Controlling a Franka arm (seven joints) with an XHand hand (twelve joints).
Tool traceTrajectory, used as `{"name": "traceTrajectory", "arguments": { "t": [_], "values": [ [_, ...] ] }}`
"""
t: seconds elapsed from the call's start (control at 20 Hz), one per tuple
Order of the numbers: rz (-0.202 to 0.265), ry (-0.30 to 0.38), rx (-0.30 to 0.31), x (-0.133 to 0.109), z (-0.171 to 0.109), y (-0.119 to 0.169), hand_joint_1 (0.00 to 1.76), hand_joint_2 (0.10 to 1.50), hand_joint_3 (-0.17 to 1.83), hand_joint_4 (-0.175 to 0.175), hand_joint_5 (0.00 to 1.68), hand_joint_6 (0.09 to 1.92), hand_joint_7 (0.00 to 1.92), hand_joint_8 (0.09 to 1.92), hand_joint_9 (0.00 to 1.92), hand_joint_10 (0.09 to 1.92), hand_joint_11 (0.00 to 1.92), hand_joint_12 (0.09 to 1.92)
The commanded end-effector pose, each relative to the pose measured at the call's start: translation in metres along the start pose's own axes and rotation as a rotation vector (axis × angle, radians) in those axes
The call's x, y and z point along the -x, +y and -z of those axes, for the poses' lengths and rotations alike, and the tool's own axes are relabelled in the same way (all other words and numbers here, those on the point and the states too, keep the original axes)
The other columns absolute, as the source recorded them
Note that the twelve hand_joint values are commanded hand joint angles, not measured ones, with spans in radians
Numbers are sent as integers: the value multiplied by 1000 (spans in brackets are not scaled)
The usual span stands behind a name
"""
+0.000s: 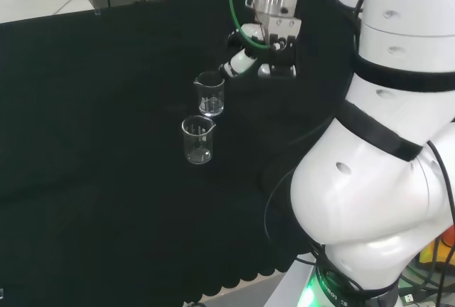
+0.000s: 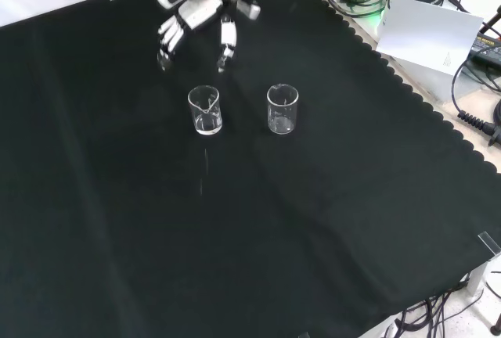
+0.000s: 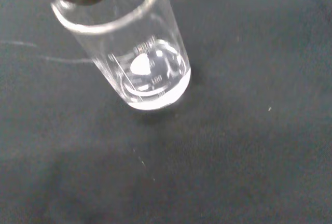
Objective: Pick up the beaker on the right.
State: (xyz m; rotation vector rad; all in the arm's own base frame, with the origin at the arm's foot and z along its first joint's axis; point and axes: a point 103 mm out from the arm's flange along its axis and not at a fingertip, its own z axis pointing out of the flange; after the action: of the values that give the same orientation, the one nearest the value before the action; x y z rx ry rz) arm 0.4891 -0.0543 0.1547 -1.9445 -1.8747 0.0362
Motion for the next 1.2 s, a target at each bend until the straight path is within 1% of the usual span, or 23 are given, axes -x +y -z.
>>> {"name": "traceTrajectory", "arguments": {
  "t": [0.05, 0.2, 0.3, 0.45, 0.6, 0.85, 1.0, 1.1, 1.2],
  "values": [
    [85, 98, 23, 12, -26, 36, 852, 639, 490, -43, 382, 87, 145, 655, 307, 674, 0, 1385],
    [112, 111, 21, 14, -32, 34, 874, 613, 541, -43, 387, 87, 148, 657, 303, 661, 0, 1379],
    [129, 134, 38, 16, -35, 32, 879, 600, 568, -41, 384, 87, 147, 657, 293, 655, 0, 1368],
    [165, 168, 32, 17, -43, 31, 883, 591, 582, -40, 384, 87, 144, 656, 284, 652, 0, 1357],
    [197, 213, 7, 19, -55, 31, 886, 585, 587, -39, 382, 87, 143, 655, 281, 651, 0, 1348],
    [213, 284, -34, 20, -73, 35, 886, 563, 608, -30, 358, 87, 113, 639, 237, 635, 0, 1258],
    [240, 323, -32, 17, -78, 38, 886, 554, 616, -27, 316, 87, 61, 614, 187, 619, 0, 1206],
    [260, 335, -25, 15, -82, 40, 888, 550, 618, -26, 288, 87, 32, 599, 170, 614, 0, 1185],
    [271, 346, -13, 13, -85, 41, 894, 544, 618, -26, 276, 87, 25, 594, 170, 615, 0, 1178]
  ]
}}
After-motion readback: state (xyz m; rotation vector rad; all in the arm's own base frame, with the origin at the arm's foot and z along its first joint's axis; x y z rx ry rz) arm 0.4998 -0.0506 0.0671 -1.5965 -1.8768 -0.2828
